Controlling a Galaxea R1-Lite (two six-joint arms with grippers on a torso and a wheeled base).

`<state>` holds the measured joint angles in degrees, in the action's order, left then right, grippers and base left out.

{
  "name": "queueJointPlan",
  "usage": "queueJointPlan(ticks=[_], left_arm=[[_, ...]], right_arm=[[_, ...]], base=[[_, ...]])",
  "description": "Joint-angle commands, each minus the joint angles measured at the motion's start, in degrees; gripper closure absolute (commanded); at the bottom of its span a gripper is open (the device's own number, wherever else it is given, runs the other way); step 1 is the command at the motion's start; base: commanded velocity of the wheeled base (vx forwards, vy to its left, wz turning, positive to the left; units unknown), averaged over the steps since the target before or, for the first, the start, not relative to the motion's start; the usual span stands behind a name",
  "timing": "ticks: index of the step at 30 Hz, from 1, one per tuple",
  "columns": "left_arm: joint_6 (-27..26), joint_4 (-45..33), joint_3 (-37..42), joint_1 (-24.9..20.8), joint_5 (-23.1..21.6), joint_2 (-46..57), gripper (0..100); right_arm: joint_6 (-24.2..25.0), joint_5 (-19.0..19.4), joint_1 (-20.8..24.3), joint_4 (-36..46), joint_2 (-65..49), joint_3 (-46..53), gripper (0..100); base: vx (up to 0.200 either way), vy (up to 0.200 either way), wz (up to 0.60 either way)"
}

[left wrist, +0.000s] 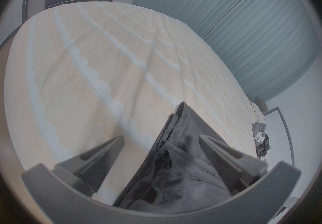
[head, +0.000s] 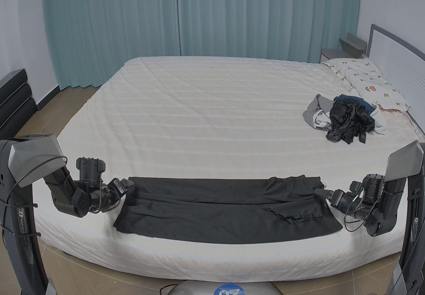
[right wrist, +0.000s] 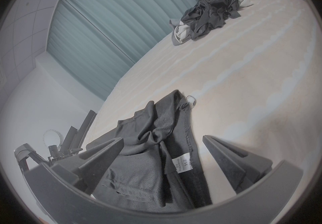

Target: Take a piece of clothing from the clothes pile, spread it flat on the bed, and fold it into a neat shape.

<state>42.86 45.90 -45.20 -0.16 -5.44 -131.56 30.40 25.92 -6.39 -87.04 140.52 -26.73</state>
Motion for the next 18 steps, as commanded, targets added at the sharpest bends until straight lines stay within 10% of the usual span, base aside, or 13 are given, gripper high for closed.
queueJointPlan(ticks=[1,18], left_arm=[[0.2,-0.3,0.3,1.0,-0.9,3.6,0],[-26.3,-0.2,1.4,-1.5,-10.5,-1.6,0]], right_arm=[[1.6,0.1,-1.1,-0.5,-2.9,1.2,0],[2.8,0.0,0.4,-2.4,-1.7,1.9,0]], base=[[0.0,0.0,0.0],[0.0,0.0,0.0]])
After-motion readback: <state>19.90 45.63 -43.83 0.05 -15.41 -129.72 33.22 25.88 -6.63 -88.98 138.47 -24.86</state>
